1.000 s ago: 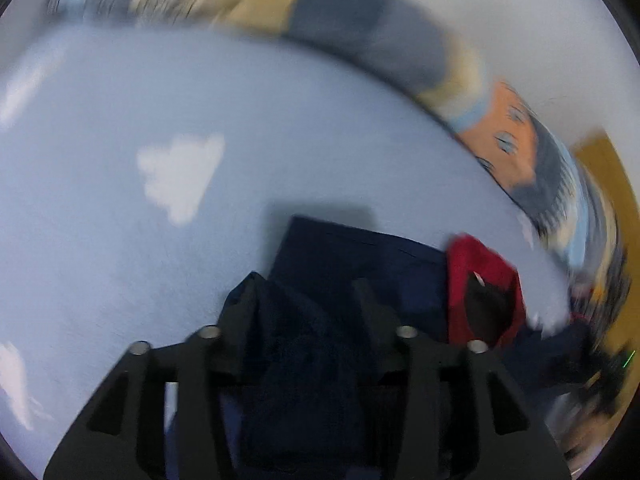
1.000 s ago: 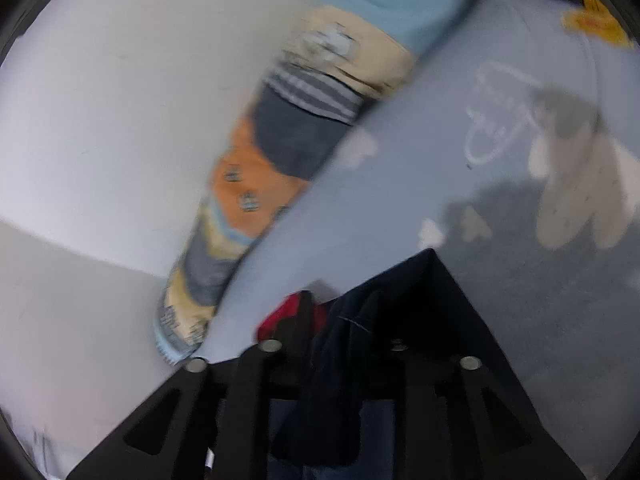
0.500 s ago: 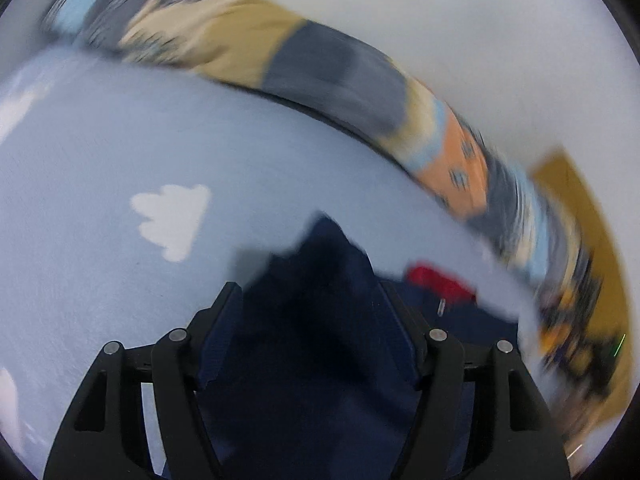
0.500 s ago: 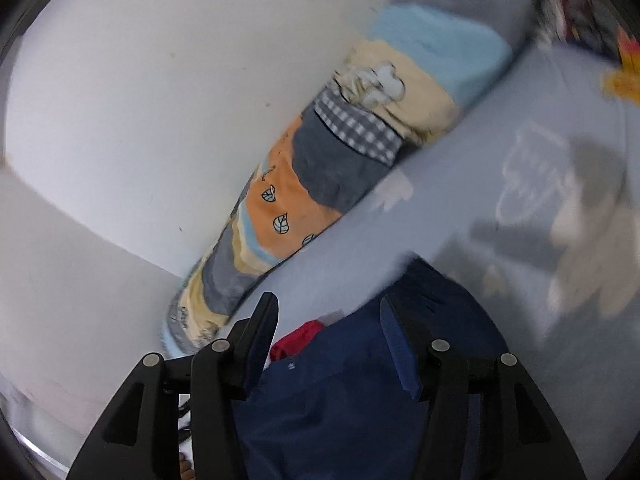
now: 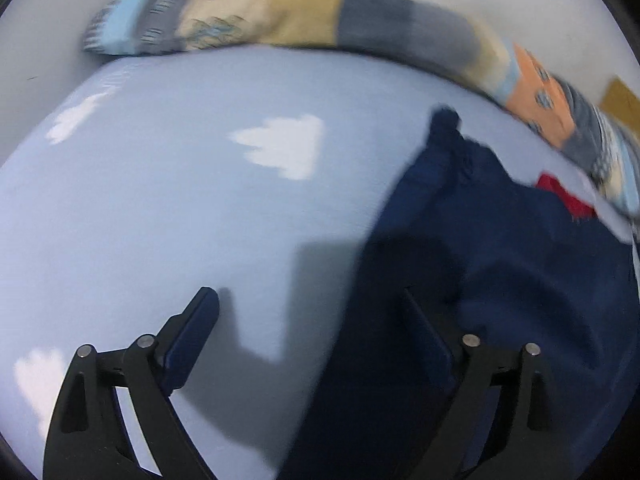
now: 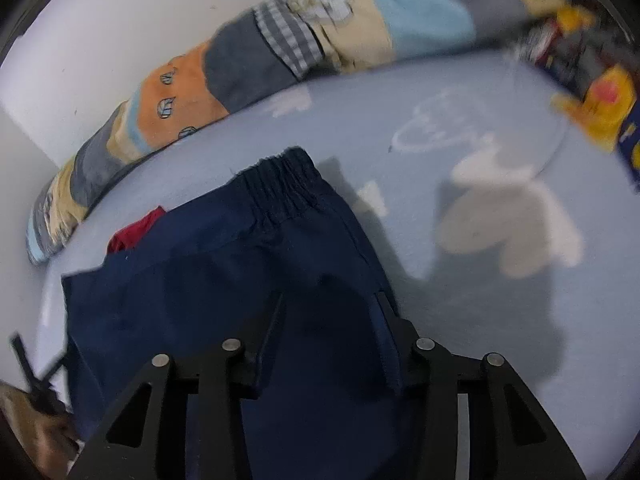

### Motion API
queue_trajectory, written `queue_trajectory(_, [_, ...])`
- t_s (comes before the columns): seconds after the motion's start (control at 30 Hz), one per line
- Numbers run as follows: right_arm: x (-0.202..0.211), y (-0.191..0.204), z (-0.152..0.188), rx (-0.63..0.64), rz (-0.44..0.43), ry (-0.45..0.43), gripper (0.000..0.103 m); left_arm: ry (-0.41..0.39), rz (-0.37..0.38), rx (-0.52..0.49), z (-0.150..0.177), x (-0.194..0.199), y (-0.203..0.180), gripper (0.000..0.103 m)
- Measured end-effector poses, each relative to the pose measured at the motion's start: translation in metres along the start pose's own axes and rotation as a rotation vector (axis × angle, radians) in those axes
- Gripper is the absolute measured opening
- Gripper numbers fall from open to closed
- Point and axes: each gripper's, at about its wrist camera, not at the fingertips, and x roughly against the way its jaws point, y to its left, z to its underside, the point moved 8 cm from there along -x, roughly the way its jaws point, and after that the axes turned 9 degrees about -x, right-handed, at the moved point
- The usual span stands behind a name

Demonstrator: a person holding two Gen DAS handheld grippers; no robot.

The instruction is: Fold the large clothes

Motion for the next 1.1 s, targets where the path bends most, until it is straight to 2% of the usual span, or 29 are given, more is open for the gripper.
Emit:
queue_trajectory(0.1, [0.037, 0.032, 0.027, 0.125, -0.068, -0.070, 0.048, -0.105, 0.014, 0.001, 0.010, 0.045, -0.005, 0.090])
queue_trajectory(0.17, [0.046, 0.057, 0.060, 0.204, -0.139, -0.042, 0.047, -0.157, 0.028, -0.047, 0.018, 0.067, -0.025, 0.090])
queue_trajectory(0.27, [0.038, 0.072, 0.097, 0.264, -0.151, 0.003, 0.045, -0.199, 0.029, -0.179, 0.034, 0.085, -0.065, 0.091])
queue_trajectory(0.33, [0.026, 0.064, 0.116, 0.244, -0.131, 0.037, 0.043, -0.155, 0.029, -0.238, 0.051, 0.075, -0.077, 0.091])
queue_trajectory(0.4, [0.013, 0.043, 0.124, 0.230, -0.049, 0.063, 0.042, -0.063, -0.032, -0.248, 0.064, 0.046, -0.065, 0.091])
queue_trajectory(0.43, [0.009, 0.031, 0.126, 0.209, -0.034, 0.073, 0.042, -0.041, -0.023, -0.220, 0.071, 0.039, -0.058, 0.092])
queue_trajectory(0.5, [0.016, 0.008, 0.123, 0.137, -0.034, 0.063, 0.028, -0.005, 0.033, -0.098, 0.077, 0.037, -0.035, 0.092])
queue_trajectory(0.53, [0.021, -0.001, 0.121, 0.111, -0.015, 0.060, 0.027, 0.003, 0.035, -0.061, 0.078, 0.040, -0.026, 0.092])
queue_trajectory(0.6, [0.036, -0.017, 0.120, 0.085, 0.027, 0.039, 0.027, 0.003, 0.027, -0.021, 0.083, 0.050, -0.014, 0.092])
queue_trajectory(0.7, [0.061, -0.026, 0.132, 0.067, 0.002, 0.015, 0.031, -0.025, 0.039, -0.015, 0.099, 0.075, -0.011, 0.092])
queue_trajectory(0.83, [0.084, -0.032, 0.166, 0.052, -0.002, -0.003, 0.033, -0.071, 0.038, -0.043, 0.130, 0.101, -0.020, 0.091])
queue_trajectory(0.87, [0.080, -0.034, 0.170, 0.048, 0.004, 0.013, 0.035, -0.070, 0.032, -0.053, 0.139, 0.103, -0.021, 0.091])
queue_trajectory(0.93, [0.070, -0.043, 0.185, 0.027, 0.044, 0.082, 0.035, -0.006, 0.029, -0.073, 0.158, 0.093, -0.023, 0.091])
queue_trajectory(1.0, [0.074, -0.047, 0.190, -0.030, 0.003, 0.093, 0.034, -0.006, 0.015, -0.085, 0.162, 0.096, -0.024, 0.091])
queue_trajectory(1.1, [0.093, -0.041, 0.179, -0.024, -0.023, 0.029, 0.037, -0.067, 0.024, -0.097, 0.154, 0.114, -0.028, 0.091])
